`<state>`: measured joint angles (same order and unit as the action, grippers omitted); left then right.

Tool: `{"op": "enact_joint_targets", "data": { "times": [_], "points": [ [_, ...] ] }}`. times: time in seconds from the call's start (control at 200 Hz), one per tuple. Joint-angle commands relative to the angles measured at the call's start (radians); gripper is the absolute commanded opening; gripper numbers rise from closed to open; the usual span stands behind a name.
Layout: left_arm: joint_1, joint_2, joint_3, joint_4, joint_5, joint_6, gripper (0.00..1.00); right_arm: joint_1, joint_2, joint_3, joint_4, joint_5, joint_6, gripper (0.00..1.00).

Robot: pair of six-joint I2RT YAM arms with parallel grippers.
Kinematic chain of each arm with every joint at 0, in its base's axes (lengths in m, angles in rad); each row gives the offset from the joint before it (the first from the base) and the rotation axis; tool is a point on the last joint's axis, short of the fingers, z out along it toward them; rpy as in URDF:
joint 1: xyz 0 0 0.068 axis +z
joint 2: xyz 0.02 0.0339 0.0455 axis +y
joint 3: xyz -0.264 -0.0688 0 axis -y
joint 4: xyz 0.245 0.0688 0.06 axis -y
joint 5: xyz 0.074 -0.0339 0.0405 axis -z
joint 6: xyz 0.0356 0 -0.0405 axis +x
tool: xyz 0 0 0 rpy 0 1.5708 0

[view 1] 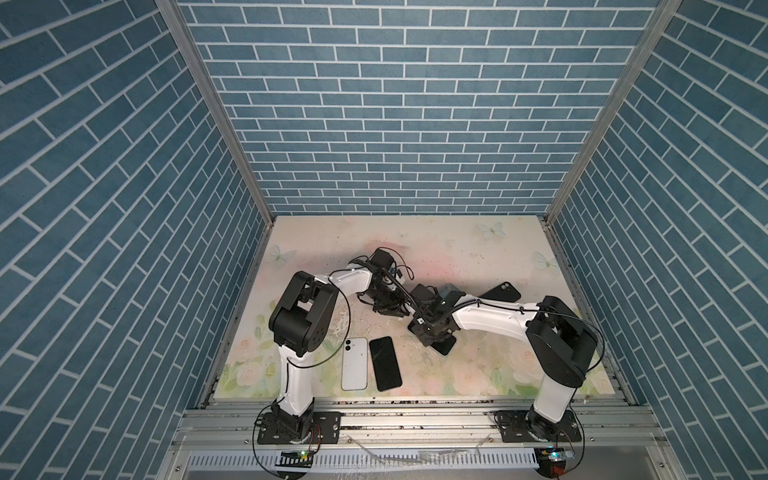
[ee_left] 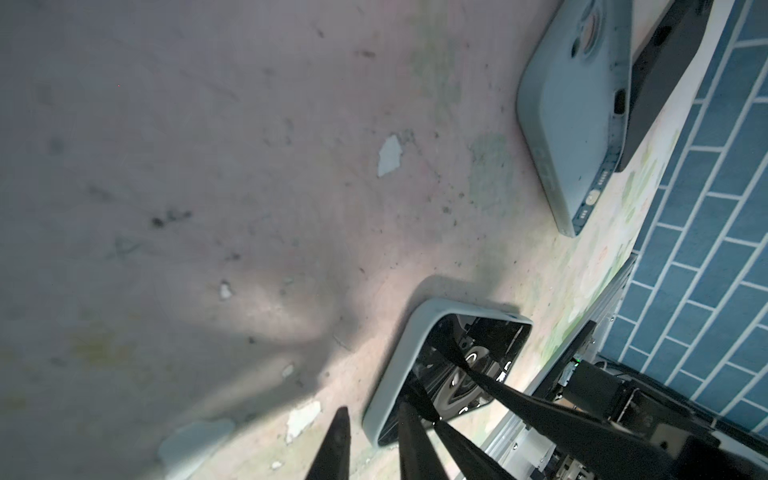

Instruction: Put the phone into the phone case

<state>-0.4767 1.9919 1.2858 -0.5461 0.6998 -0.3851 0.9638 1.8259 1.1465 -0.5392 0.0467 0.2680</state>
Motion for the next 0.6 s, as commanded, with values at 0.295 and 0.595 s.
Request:
{"op": "enact_joint_targets", "data": {
  "times": [0.295, 0.595],
  "points": [
    [0.048, -0.03, -0.023, 0.035, 0.041, -0.028, 0.23, -0.002, 0.198, 0.056, -0.122, 0.015, -0.046, 0.35],
    [0.05, -0.047, -0.035, 0.036, 0.037, -0.025, 0.23, 0.004, 0.051, 0.135, -0.195, 0.042, -0.057, 0.43]
  ]
}}
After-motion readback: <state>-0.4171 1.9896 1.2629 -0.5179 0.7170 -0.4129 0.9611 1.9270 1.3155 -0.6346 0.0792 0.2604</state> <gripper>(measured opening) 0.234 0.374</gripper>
